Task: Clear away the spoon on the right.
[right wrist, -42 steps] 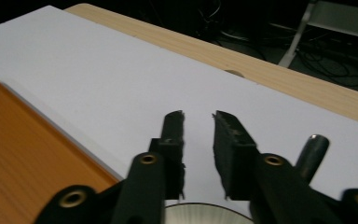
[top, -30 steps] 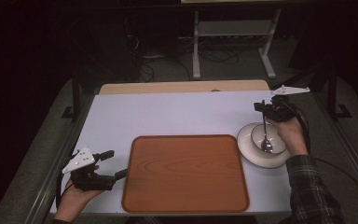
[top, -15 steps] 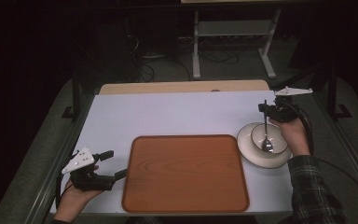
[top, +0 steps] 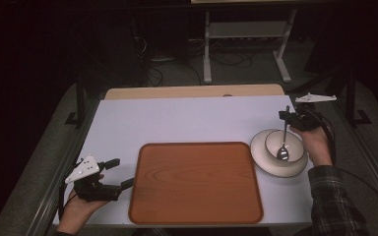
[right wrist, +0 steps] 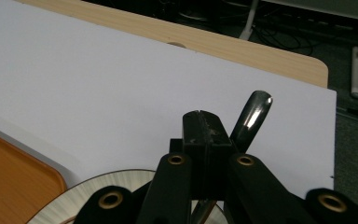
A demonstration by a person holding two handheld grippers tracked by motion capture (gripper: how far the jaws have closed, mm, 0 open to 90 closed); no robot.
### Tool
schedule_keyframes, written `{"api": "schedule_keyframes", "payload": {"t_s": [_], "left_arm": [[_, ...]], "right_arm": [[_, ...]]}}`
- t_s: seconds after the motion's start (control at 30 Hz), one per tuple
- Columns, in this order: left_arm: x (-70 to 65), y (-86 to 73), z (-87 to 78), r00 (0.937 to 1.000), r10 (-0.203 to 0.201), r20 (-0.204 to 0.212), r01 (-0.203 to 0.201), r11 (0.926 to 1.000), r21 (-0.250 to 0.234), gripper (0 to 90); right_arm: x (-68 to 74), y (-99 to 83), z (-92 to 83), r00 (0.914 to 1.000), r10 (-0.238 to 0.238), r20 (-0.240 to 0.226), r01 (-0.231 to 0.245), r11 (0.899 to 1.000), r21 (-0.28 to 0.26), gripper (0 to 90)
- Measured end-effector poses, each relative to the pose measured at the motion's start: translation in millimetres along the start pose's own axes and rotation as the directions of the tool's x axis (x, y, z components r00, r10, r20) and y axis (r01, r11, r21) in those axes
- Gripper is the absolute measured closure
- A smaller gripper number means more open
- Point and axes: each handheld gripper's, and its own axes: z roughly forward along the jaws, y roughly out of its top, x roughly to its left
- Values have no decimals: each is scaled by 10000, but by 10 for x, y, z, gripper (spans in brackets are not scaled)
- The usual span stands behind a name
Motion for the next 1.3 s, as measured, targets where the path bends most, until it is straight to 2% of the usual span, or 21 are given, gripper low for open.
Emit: {"api": "schedule_keyframes", "payload": {"t_s": [0.67,1.3], "left_arm": [[2,3,-6,10000,-53,-4,52,10000,-60,126],[14,6,-17,10000,-83,-31,83,9999,-125,126]], "right_arm": [[-139,-118,-176,9976,337,598,-345,9993,121,895],[-270,-347,-431,9927,662,1010,-690,9973,243,895]]}}
